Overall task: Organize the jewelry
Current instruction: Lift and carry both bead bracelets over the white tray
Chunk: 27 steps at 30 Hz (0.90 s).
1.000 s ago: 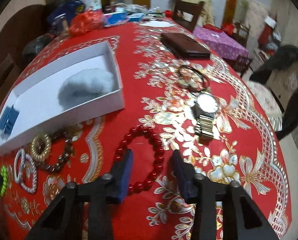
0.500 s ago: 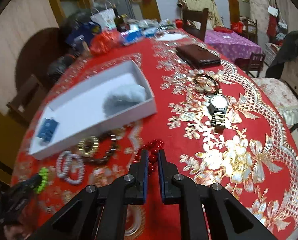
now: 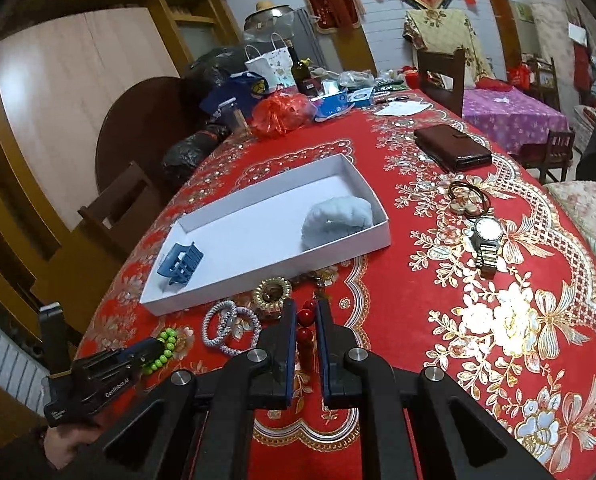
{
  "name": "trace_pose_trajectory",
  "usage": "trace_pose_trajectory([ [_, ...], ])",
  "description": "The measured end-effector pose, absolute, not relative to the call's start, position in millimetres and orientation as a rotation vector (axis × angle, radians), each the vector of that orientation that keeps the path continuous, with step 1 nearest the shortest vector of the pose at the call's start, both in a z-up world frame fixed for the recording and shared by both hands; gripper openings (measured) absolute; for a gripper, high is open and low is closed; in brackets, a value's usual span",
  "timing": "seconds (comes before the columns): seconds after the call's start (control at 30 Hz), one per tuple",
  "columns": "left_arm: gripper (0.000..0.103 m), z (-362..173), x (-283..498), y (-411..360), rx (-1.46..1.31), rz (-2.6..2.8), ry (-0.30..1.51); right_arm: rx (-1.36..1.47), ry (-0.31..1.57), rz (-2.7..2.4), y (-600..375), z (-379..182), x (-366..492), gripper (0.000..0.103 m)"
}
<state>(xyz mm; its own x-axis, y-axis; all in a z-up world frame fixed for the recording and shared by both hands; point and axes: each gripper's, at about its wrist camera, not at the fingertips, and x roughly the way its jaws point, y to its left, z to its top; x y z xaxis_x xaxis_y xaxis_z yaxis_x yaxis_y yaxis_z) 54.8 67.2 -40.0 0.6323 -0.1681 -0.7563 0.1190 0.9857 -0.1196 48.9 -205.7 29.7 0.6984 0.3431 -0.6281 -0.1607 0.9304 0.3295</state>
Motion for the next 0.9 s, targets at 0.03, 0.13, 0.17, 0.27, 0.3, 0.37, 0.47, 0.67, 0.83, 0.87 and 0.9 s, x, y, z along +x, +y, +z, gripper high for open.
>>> trace_pose_trajectory([
  [0.03, 0.008, -40.0, 54.9, 65.6, -0.049, -0.16, 0.871, 0.249, 0.753, 0.279, -204.6, 29.0, 49.7, 0.009],
  [0.13, 0.008, -40.3, 55.6, 60.7, -0.019, -0.145, 0.87, 0.243, 0.77, 0.26, -203.6, 27.2, 51.3, 0.009],
  [0.17, 0.008, -40.4, 55.6, 59.5, -0.01, -0.14, 0.869, 0.238, 0.778, 0.255, -201.8, 27.1, 51.7, 0.009],
  [0.27, 0.008, -40.4, 56.0, 57.9, 0.01, -0.131, 0.868, 0.208, 0.781, 0.26, -194.2, 28.5, 50.8, 0.009],
  [0.3, 0.008, -40.4, 56.1, 57.4, 0.013, -0.128, 0.868, 0.19, 0.782, 0.266, -189.7, 28.8, 50.6, 0.009],
  [0.37, 0.008, -40.6, 56.3, 57.0, 0.019, -0.125, 0.867, 0.167, 0.784, 0.27, -183.7, 28.7, 49.4, 0.009],
  [0.47, 0.008, -40.4, 55.3, 57.1, 0.016, -0.121, 0.867, 0.152, 0.786, 0.273, -179.2, 28.3, 47.9, 0.009],
  [0.67, 0.008, -40.3, 55.6, 57.1, 0.013, -0.12, 0.867, 0.146, 0.778, 0.272, -176.2, 30.2, 46.0, 0.009],
  [0.83, 0.008, -39.9, 55.4, 58.1, 0.006, -0.122, 0.867, 0.121, 0.784, 0.264, -172.4, 28.8, 46.2, 0.009],
  [0.87, 0.008, -39.8, 55.3, 58.4, 0.003, -0.123, 0.867, 0.119, 0.785, 0.262, -172.1, 28.3, 46.2, 0.009],
  [0.9, 0.008, -39.7, 55.4, 58.6, 0.001, -0.123, 0.867, 0.117, 0.785, 0.259, -171.8, 28.2, 46.3, 0.009],
])
